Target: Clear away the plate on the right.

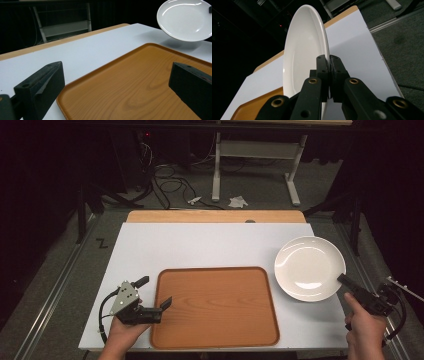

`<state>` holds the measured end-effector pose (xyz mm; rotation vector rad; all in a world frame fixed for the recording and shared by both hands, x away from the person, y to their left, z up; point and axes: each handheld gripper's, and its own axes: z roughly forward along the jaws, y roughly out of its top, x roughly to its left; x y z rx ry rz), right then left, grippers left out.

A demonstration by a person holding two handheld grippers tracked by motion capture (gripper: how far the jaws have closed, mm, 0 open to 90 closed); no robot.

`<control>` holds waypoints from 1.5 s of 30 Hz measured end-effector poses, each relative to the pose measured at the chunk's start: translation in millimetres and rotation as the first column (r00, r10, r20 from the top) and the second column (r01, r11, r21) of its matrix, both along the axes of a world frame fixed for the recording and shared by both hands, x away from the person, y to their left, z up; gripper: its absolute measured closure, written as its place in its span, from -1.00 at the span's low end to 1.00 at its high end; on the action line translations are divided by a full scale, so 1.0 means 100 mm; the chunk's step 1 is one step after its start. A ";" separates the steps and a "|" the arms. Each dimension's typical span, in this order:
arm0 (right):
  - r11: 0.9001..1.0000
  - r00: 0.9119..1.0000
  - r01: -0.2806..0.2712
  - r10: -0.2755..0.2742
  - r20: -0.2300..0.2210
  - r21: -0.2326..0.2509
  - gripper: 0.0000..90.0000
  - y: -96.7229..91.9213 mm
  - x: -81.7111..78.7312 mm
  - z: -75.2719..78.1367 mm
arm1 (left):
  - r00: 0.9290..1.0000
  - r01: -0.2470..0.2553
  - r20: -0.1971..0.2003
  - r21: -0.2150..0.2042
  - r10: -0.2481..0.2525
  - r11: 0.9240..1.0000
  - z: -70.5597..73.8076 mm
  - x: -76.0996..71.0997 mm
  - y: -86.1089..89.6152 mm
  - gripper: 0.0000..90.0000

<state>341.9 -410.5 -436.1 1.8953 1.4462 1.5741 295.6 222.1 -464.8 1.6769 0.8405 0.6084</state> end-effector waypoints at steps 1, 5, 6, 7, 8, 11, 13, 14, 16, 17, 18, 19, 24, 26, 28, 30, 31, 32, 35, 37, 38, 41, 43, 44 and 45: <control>1.000 1.000 -0.004 0.004 0.004 0.000 1.00 0.01 -0.01 0.01 | 1.000 0.000 0.001 -0.002 0.000 1.000 0.00 0.00 0.00 -0.98; 1.000 1.000 -0.012 0.012 0.017 0.009 1.00 0.02 -0.01 0.04 | 1.000 0.003 0.002 -0.005 -0.003 1.000 0.00 0.00 0.00 -0.98; 1.000 1.000 -0.009 0.009 0.015 0.018 1.00 0.03 -0.01 0.05 | 1.000 0.005 0.004 -0.004 -0.005 1.000 0.00 0.00 0.00 -0.98; 1.000 1.000 -0.013 0.012 0.024 0.012 1.00 0.02 -0.01 0.05 | 1.000 0.006 0.006 -0.003 -0.006 1.000 0.00 0.00 0.00 -0.98; 1.000 0.999 -0.013 0.013 0.029 0.011 1.00 0.02 -0.01 0.06 | 1.000 0.006 0.007 -0.002 -0.006 1.000 0.00 0.00 0.00 -0.98; 1.000 1.000 -0.017 0.017 0.026 0.021 1.00 0.03 -0.01 0.06 | 1.000 0.001 0.010 -0.005 -0.001 1.000 0.01 0.00 0.01 -0.98; 0.999 0.999 -0.021 0.020 0.025 0.029 1.00 0.03 -0.01 0.06 | 1.000 -0.003 0.014 -0.003 0.003 1.000 0.01 -0.01 0.01 -0.99; 0.999 0.999 -0.024 0.024 0.030 0.027 1.00 0.03 -0.01 0.06 | 1.000 -0.006 0.014 -0.004 0.006 1.000 0.01 -0.01 0.01 -0.99; 0.999 0.999 -0.030 0.029 0.033 0.031 1.00 0.04 -0.01 0.08 | 1.000 -0.013 0.013 -0.003 0.013 1.000 0.01 -0.01 0.01 -1.00; 0.999 0.999 -0.036 0.035 0.033 0.032 1.00 0.05 -0.01 0.09 | 1.000 -0.015 0.014 -0.003 0.015 1.000 0.02 -0.01 0.02 -1.00; 0.998 0.998 -0.046 0.045 0.039 0.033 1.00 0.07 -0.01 0.09 | 1.000 -0.019 0.014 -0.002 0.019 1.000 0.02 -0.01 0.02 -1.00; 0.998 0.998 -0.046 0.045 0.039 0.033 1.00 0.07 -0.01 0.09 | 1.000 -0.022 0.012 -0.002 0.022 1.000 0.02 -0.01 0.02 -1.00; 0.996 0.996 -0.079 0.077 0.037 0.048 0.99 0.14 0.00 0.10 | 0.999 -0.032 0.012 -0.006 0.032 0.999 0.02 -0.01 0.03 -1.00; 0.994 0.995 -0.095 0.094 0.035 0.049 1.00 0.18 0.01 0.11 | 0.999 -0.030 0.013 -0.008 0.030 1.000 0.02 -0.01 0.03 -1.00; 0.992 0.993 -0.115 0.114 0.036 0.052 1.00 0.22 0.02 0.11 | 1.000 -0.026 0.012 -0.006 0.026 1.000 0.02 -0.01 0.03 -1.00; 0.990 0.991 -0.131 0.129 0.036 0.059 0.99 0.27 0.03 0.11 | 1.000 -0.019 0.013 -0.001 0.019 1.000 0.02 0.00 0.03 -1.00; 0.988 0.990 -0.142 0.140 0.036 0.055 0.99 0.30 0.03 0.11 | 1.000 -0.015 0.012 0.003 0.015 1.000 0.02 0.00 0.02 -1.00; 0.986 0.987 -0.158 0.156 0.035 0.046 0.99 0.35 0.04 0.12 | 1.000 -0.013 0.012 0.007 0.013 1.000 0.01 0.00 0.02 -1.00; 0.984 0.985 -0.173 0.171 0.034 0.047 0.99 0.41 0.05 0.12 | 1.000 -0.012 0.008 0.005 0.012 1.000 0.01 0.01 0.02 -1.00; 0.980 0.982 -0.188 0.187 0.023 0.063 0.99 0.46 0.06 0.11 | 1.000 -0.015 0.011 0.000 0.015 1.000 0.01 0.00 0.03 -1.00; 0.978 0.980 -0.199 0.198 0.029 0.056 0.99 0.47 0.07 0.10 | 1.000 -0.017 0.015 -0.001 0.017 1.000 0.02 0.00 0.03 -1.00; 0.972 0.974 -0.225 0.224 0.022 0.065 0.99 0.56 0.09 0.09 | 1.000 -0.018 0.020 -0.004 0.018 1.000 0.03 -0.01 0.04 -1.00; 0.968 0.970 -0.243 0.242 0.024 0.064 0.99 0.61 0.09 0.08 | 0.999 -0.018 0.026 -0.004 0.019 1.000 0.03 -0.02 0.03 -1.00; 0.966 0.968 -0.251 0.250 0.023 0.069 0.99 0.64 0.10 0.08 | 0.999 -0.019 0.027 -0.003 0.019 1.000 0.03 -0.02 0.03 -1.00; 0.963 0.966 -0.260 0.259 0.021 0.076 0.99 0.67 0.10 0.08 | 0.999 -0.020 0.026 -0.005 0.020 1.000 0.03 -0.02 0.03 -1.00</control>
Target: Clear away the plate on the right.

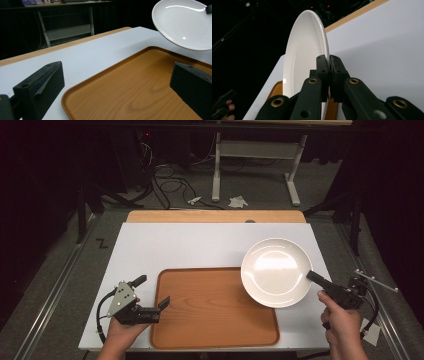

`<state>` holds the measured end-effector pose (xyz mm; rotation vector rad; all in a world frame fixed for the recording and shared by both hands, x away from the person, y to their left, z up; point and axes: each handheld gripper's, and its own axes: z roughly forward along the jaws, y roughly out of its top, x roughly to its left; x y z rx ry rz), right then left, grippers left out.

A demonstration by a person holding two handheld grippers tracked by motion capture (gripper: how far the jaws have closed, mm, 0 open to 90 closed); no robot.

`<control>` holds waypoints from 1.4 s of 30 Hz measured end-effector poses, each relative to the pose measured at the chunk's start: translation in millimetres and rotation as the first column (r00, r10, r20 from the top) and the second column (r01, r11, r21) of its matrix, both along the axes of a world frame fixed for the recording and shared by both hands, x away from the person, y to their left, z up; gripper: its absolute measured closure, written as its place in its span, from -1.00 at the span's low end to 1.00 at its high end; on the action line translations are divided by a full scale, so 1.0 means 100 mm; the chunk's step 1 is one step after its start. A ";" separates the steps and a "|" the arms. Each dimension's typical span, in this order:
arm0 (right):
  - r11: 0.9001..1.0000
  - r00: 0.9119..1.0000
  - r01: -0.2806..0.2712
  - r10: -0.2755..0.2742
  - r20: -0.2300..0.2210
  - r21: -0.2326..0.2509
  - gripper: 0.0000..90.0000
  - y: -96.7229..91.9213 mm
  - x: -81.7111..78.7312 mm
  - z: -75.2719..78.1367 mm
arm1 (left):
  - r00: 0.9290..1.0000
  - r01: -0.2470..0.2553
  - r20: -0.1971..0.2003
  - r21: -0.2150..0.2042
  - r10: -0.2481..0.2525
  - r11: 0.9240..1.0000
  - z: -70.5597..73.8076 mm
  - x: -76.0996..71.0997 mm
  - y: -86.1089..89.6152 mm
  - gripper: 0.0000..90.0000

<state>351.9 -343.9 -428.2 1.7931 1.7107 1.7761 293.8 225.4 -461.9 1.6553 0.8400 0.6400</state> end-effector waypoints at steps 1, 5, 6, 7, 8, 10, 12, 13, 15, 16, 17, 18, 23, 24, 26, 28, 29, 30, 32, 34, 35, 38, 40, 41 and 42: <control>1.000 1.000 -0.018 0.018 -0.002 0.008 0.99 0.06 0.01 0.00 | 1.000 -0.001 -0.001 -0.002 0.001 1.000 0.00 0.00 0.00 -1.00; 0.999 0.999 -0.038 0.038 -0.007 0.002 0.99 0.14 0.01 0.01 | 1.000 -0.003 -0.001 -0.005 0.003 1.000 0.00 0.00 0.01 -1.00; 0.999 0.999 -0.051 0.051 -0.004 -0.001 0.99 0.18 0.01 0.00 | 1.000 -0.004 0.000 -0.005 0.004 1.000 0.00 0.00 0.01 -1.00; 0.999 0.999 -0.053 0.053 -0.008 -0.008 0.99 0.21 0.01 0.01 | 1.000 -0.004 0.001 -0.006 0.004 1.000 0.00 0.00 0.02 -1.00; 0.998 0.998 -0.062 0.062 -0.007 -0.009 0.99 0.24 0.01 0.01 | 1.000 -0.005 0.002 -0.007 0.005 1.000 0.01 0.00 0.02 -1.00; 0.997 0.997 -0.078 0.077 -0.006 -0.012 0.99 0.29 0.02 0.00 | 1.000 -0.005 0.004 -0.008 0.005 1.000 0.01 0.00 0.02 -1.00; 0.996 0.996 -0.091 0.091 -0.009 -0.011 0.99 0.34 0.02 0.00 | 1.000 -0.006 0.004 -0.008 0.006 1.000 0.01 -0.01 0.02 -1.00; 0.995 0.995 -0.095 0.095 -0.008 -0.009 0.99 0.35 0.02 0.00 | 1.000 -0.006 0.003 -0.009 0.006 1.000 0.01 -0.01 0.02 -1.00; 0.994 0.994 -0.110 0.110 -0.013 -0.007 0.99 0.41 0.01 0.00 | 1.000 -0.008 0.004 -0.009 0.008 1.000 0.01 -0.01 0.03 -1.00; 0.993 0.993 -0.119 0.119 -0.013 -0.010 0.99 0.44 0.01 0.00 | 1.000 -0.008 0.004 -0.009 0.008 1.000 0.01 -0.01 0.03 -1.00; 0.992 0.992 -0.127 0.126 -0.010 -0.009 0.99 0.46 0.01 0.00 | 1.000 -0.009 0.005 -0.010 0.009 1.000 0.01 -0.01 0.03 -1.00; 0.991 0.991 -0.133 0.133 -0.011 -0.011 0.99 0.48 0.01 0.00 | 1.000 -0.010 0.006 -0.012 0.010 1.000 0.01 -0.01 0.03 -1.00; 0.985 0.985 -0.170 0.170 -0.018 -0.026 0.99 0.60 0.00 0.00 | 1.000 -0.012 0.006 -0.013 0.012 1.000 0.01 -0.02 0.04 -1.00; 0.985 0.985 -0.173 0.172 -0.023 -0.029 0.99 0.62 0.00 -0.01 | 1.000 -0.013 0.006 -0.013 0.013 1.000 0.01 -0.02 0.04 -1.00; 0.982 0.983 -0.184 0.184 -0.025 -0.034 0.99 0.66 0.01 -0.02 | 1.000 -0.015 0.006 -0.017 0.015 1.000 0.01 -0.02 0.05 -1.00; 0.980 0.980 -0.196 0.195 -0.037 -0.039 0.99 0.70 0.01 -0.05 | 1.000 -0.014 0.006 -0.016 0.014 1.000 0.01 -0.02 0.05 -1.00; 0.979 0.980 -0.199 0.197 -0.042 -0.045 0.99 0.72 0.01 -0.06 | 1.000 -0.013 0.005 -0.015 0.013 1.000 0.01 -0.02 0.05 -1.00; 0.979 0.979 -0.200 0.198 -0.046 -0.046 0.99 0.73 0.01 -0.06 | 1.000 -0.012 0.006 -0.015 0.012 1.000 0.01 -0.02 0.05 -1.00; 0.975 0.976 -0.214 0.211 -0.051 -0.059 0.99 0.78 0.01 -0.09 | 1.000 -0.011 0.006 -0.014 0.011 1.000 0.01 -0.02 0.04 -1.00; 0.972 0.974 -0.223 0.219 -0.060 -0.069 0.99 0.81 0.01 -0.10 | 1.000 -0.009 0.005 -0.013 0.009 1.000 0.01 -0.02 0.04 -1.00; 0.971 0.972 -0.230 0.226 -0.062 -0.071 0.99 0.83 0.02 -0.11 | 1.000 -0.008 0.005 -0.012 0.008 1.000 0.01 -0.02 0.04 -1.00; 0.965 0.967 -0.248 0.242 -0.081 -0.083 0.99 0.91 0.02 -0.15 | 1.000 -0.007 0.004 -0.012 0.007 1.000 0.01 -0.01 0.04 -1.00; 0.960 0.963 -0.264 0.256 -0.088 -0.093 0.99 0.95 0.03 -0.18 | 1.000 -0.006 0.005 -0.014 0.006 1.000 0.01 -0.02 0.04 -1.00; 0.959 0.962 -0.267 0.260 -0.087 -0.094 0.99 0.96 0.03 -0.18 | 1.000 -0.006 0.007 -0.014 0.006 1.000 0.01 -0.02 0.04 -1.00; 0.957 0.960 -0.272 0.263 -0.093 -0.100 0.99 0.98 0.03 -0.19 | 1.000 -0.005 0.008 -0.014 0.005 1.000 0.01 -0.02 0.04 -1.00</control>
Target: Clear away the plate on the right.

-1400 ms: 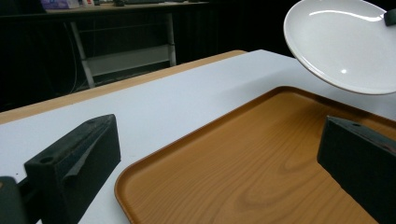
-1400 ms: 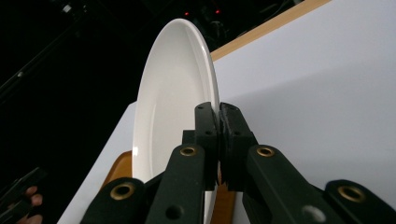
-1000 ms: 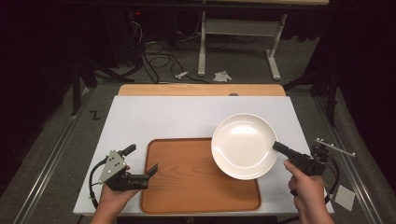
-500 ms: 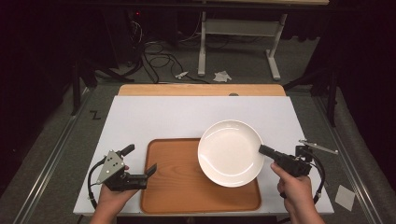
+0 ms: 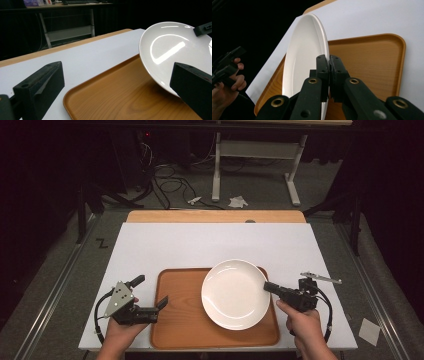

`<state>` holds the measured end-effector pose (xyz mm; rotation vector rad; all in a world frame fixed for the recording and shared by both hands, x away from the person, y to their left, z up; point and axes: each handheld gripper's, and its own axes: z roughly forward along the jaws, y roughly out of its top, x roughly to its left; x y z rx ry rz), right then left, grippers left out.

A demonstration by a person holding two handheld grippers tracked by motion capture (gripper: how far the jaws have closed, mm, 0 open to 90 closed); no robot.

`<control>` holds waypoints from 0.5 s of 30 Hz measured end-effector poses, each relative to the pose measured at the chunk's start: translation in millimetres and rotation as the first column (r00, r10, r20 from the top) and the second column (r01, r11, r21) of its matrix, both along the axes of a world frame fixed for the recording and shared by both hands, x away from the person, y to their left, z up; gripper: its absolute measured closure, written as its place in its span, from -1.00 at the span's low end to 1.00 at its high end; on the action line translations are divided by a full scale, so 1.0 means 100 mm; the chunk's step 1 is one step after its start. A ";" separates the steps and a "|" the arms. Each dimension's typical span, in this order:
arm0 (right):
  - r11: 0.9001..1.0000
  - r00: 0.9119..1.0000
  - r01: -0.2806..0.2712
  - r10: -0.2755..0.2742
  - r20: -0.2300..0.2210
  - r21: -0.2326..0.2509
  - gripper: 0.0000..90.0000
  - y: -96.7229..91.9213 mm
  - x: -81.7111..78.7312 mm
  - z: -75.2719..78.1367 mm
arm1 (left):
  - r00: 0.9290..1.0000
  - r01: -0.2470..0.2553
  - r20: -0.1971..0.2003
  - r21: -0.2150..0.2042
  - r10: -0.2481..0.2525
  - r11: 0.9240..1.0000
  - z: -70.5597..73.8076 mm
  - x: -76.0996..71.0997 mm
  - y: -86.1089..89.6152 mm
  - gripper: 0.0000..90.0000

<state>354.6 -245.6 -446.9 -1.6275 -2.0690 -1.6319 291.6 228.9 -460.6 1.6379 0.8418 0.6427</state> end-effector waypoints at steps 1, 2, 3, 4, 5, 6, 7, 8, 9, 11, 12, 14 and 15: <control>1.000 1.000 -0.003 0.003 -0.001 -0.005 0.99 0.01 0.00 -0.01 | 1.000 0.000 0.000 0.000 0.000 1.000 0.00 0.00 0.00 -1.00; 1.000 1.000 -0.004 0.004 0.000 -0.007 0.99 0.01 0.00 -0.01 | 1.000 0.001 -0.001 0.001 -0.001 1.000 0.00 0.00 0.00 -1.00; 1.000 1.000 -0.006 0.006 -0.007 -0.007 0.99 0.01 0.00 -0.02 | 1.000 0.001 -0.002 0.002 -0.001 1.000 0.00 0.00 0.00 -1.00; 1.000 1.000 -0.006 0.006 -0.008 -0.007 0.99 0.02 0.00 -0.02 | 1.000 0.002 -0.003 0.002 -0.002 1.000 -0.01 0.01 0.00 -1.00; 1.000 1.000 -0.003 0.003 -0.013 -0.010 0.99 0.01 0.01 -0.03 | 1.000 0.002 -0.003 0.003 -0.002 1.000 -0.01 0.01 0.00 -1.00; 1.000 1.000 -0.003 0.003 -0.013 -0.010 0.99 0.01 0.01 -0.03 | 1.000 0.002 -0.003 0.003 -0.002 1.000 -0.01 0.01 0.00 -1.00; 1.000 1.000 -0.002 0.002 -0.014 -0.009 0.99 0.01 0.01 -0.04 | 1.000 0.003 -0.004 0.003 -0.003 1.000 -0.01 0.01 -0.01 -1.00; 1.000 1.000 -0.003 0.003 -0.017 -0.010 0.99 0.01 0.02 -0.05 | 1.000 0.003 -0.004 0.003 -0.003 1.000 -0.01 0.01 -0.01 -1.00; 1.000 1.000 -0.003 0.003 -0.023 -0.009 0.99 0.01 0.02 -0.06 | 1.000 0.003 -0.004 0.003 -0.003 1.000 -0.01 0.01 -0.01 -1.00; 1.000 1.000 -0.006 0.005 -0.029 -0.005 0.99 0.01 0.02 -0.07 | 1.000 0.004 -0.006 0.002 -0.004 1.000 -0.01 0.01 -0.01 -1.00; 1.000 0.999 -0.006 0.006 -0.032 -0.006 0.99 0.01 0.02 -0.08 | 1.000 0.004 -0.007 0.002 -0.004 1.000 -0.01 0.01 0.00 -1.00; 1.000 0.999 -0.009 0.009 -0.036 -0.007 0.99 0.02 0.03 -0.09 | 1.000 0.003 -0.007 0.000 -0.003 1.000 -0.01 0.01 0.00 -1.00; 1.000 0.999 -0.009 0.009 -0.039 -0.005 0.99 0.02 0.03 -0.10 | 1.000 0.004 -0.007 0.000 -0.004 1.000 -0.01 0.01 0.00 -1.00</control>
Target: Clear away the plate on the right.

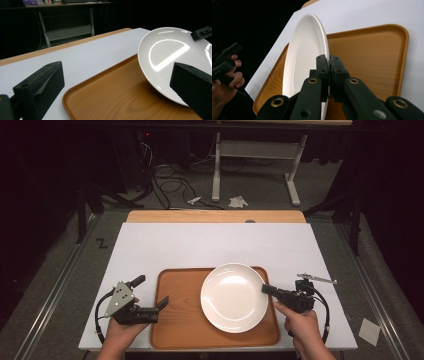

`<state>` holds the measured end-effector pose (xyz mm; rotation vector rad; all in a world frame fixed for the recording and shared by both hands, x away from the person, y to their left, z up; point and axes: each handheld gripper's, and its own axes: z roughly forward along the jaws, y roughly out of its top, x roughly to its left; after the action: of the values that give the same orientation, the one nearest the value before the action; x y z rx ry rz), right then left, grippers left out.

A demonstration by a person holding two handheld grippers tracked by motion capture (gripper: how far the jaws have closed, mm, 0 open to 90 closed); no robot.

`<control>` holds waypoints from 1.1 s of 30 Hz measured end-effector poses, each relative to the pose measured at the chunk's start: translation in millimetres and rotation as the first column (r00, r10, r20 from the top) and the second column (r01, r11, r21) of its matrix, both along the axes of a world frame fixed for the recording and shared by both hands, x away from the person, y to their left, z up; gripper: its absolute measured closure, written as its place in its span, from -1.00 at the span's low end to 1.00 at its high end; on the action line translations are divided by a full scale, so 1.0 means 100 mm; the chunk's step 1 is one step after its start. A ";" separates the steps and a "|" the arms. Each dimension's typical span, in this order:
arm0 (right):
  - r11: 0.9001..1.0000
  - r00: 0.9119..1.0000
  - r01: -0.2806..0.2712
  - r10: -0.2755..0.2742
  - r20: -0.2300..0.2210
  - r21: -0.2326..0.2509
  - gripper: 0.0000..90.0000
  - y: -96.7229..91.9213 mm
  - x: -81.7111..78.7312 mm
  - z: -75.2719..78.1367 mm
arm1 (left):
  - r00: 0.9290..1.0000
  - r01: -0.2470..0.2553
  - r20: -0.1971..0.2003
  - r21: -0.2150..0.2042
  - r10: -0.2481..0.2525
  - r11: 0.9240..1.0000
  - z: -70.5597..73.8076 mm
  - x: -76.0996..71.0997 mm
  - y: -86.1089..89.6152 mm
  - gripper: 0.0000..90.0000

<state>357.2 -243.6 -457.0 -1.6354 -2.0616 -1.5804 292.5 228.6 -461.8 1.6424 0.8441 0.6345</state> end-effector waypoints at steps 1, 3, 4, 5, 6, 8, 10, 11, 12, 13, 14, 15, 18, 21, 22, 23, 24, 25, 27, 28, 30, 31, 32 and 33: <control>1.000 1.000 -0.003 0.003 -0.005 0.001 0.99 0.00 0.00 0.00 | 1.000 0.000 0.000 0.000 0.000 1.000 0.00 0.00 0.00 -1.00; 1.000 1.000 -0.003 0.003 -0.008 0.003 0.99 0.00 0.00 -0.01 | 1.000 0.001 -0.001 0.000 -0.001 1.000 0.00 0.00 0.00 -1.00; 1.000 1.000 -0.004 0.004 -0.014 0.005 0.99 0.00 0.01 -0.02 | 1.000 0.001 -0.002 0.000 -0.001 1.000 0.00 0.00 0.00 -1.00; 1.000 1.000 -0.004 0.004 -0.014 0.005 0.99 0.00 0.01 -0.02 | 1.000 0.001 -0.002 0.000 -0.001 1.000 0.00 0.00 0.00 -1.00; 1.000 1.000 -0.002 0.002 -0.016 0.009 0.99 0.00 0.01 -0.03 | 1.000 0.002 -0.002 0.001 -0.002 1.000 0.00 0.00 0.00 -1.00; 1.000 1.000 -0.002 0.003 -0.024 0.017 0.99 -0.01 0.02 -0.03 | 1.000 0.001 -0.002 0.001 -0.001 1.000 0.00 0.00 0.00 -1.00; 1.000 1.000 -0.005 0.005 -0.023 0.019 0.99 -0.01 0.02 -0.04 | 1.000 0.002 -0.003 0.001 -0.002 1.000 0.00 0.00 0.00 -1.00; 1.000 1.000 -0.006 0.007 -0.024 0.024 0.99 -0.01 0.02 -0.04 | 1.000 0.002 -0.002 0.001 -0.002 1.000 0.00 0.00 0.00 -1.00; 1.000 1.000 -0.007 0.008 -0.025 0.024 0.99 -0.01 0.02 -0.04 | 1.000 0.002 -0.003 0.001 -0.002 1.000 0.00 0.00 0.00 -1.00; 1.000 1.000 -0.002 0.003 -0.030 0.020 0.99 -0.01 0.02 -0.05 | 1.000 0.002 -0.002 0.001 -0.002 1.000 0.00 0.00 0.00 -1.00; 1.000 1.000 0.000 0.001 -0.030 0.018 0.99 -0.01 0.03 -0.05 | 1.000 0.002 -0.002 0.000 -0.002 1.000 0.00 0.00 0.00 -1.00; 1.000 1.000 0.001 0.000 -0.030 0.014 0.99 -0.01 0.03 -0.06 | 1.000 0.003 -0.001 0.000 -0.003 1.000 0.00 0.00 0.00 -1.00; 1.000 0.999 0.002 -0.001 -0.039 0.006 0.99 -0.02 0.04 -0.07 | 1.000 0.001 -0.001 -0.001 -0.001 1.000 0.00 0.00 0.00 -1.00; 1.000 0.999 0.002 -0.002 -0.046 -0.004 0.99 -0.02 0.05 -0.10 | 1.000 0.001 0.000 -0.002 -0.001 1.000 0.00 0.00 0.00 -1.00; 1.000 0.999 0.002 -0.002 -0.052 -0.004 0.99 -0.02 0.05 -0.11 | 1.000 0.001 0.000 -0.002 -0.001 1.000 0.00 0.00 0.00 -1.00; 1.000 0.999 0.002 -0.003 -0.048 -0.009 0.99 -0.01 0.05 -0.12 | 1.000 0.001 0.000 -0.002 -0.001 1.000 0.00 0.00 0.00 -1.00; 1.000 0.998 0.000 0.000 -0.058 -0.009 0.99 -0.02 0.06 -0.14 | 1.000 0.001 0.000 -0.002 -0.001 1.000 0.00 0.00 0.00 -1.00; 1.000 0.998 0.000 0.000 -0.058 -0.009 0.99 -0.02 0.06 -0.14 | 1.000 0.002 0.001 -0.002 -0.002 1.000 0.00 0.00 0.00 -1.00; 1.000 0.998 0.003 -0.003 -0.063 -0.008 0.99 -0.02 0.07 -0.15 | 1.000 0.002 0.001 -0.002 -0.002 1.000 0.00 0.00 0.01 -1.00; 1.000 0.998 0.001 -0.002 -0.063 -0.008 0.99 -0.03 0.07 -0.15 | 1.000 0.002 0.000 -0.002 -0.002 1.000 0.00 0.00 0.01 -1.00; 1.000 0.998 0.004 -0.004 -0.066 -0.007 0.99 -0.03 0.08 -0.16 | 1.000 0.002 -0.001 -0.002 -0.002 1.000 0.00 0.00 0.01 -1.00; 1.000 0.997 -0.001 0.001 -0.076 -0.006 0.99 -0.04 0.09 -0.17 | 1.000 0.002 -0.001 -0.003 -0.002 1.000 0.00 0.00 0.00 -1.00; 1.000 0.997 0.002 -0.002 -0.074 -0.002 0.99 -0.04 0.10 -0.19 | 1.000 0.004 -0.001 -0.002 -0.004 1.000 0.00 0.00 0.00 -1.00; 1.000 0.997 -0.001 0.000 -0.083 -0.006 0.99 -0.05 0.11 -0.20 | 1.000 0.004 -0.001 -0.001 -0.004 1.000 0.00 0.00 0.00 -1.00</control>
<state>367.9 -248.2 -476.7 -1.6722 -2.0280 -1.4812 292.4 228.8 -461.7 1.6436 0.8411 0.6305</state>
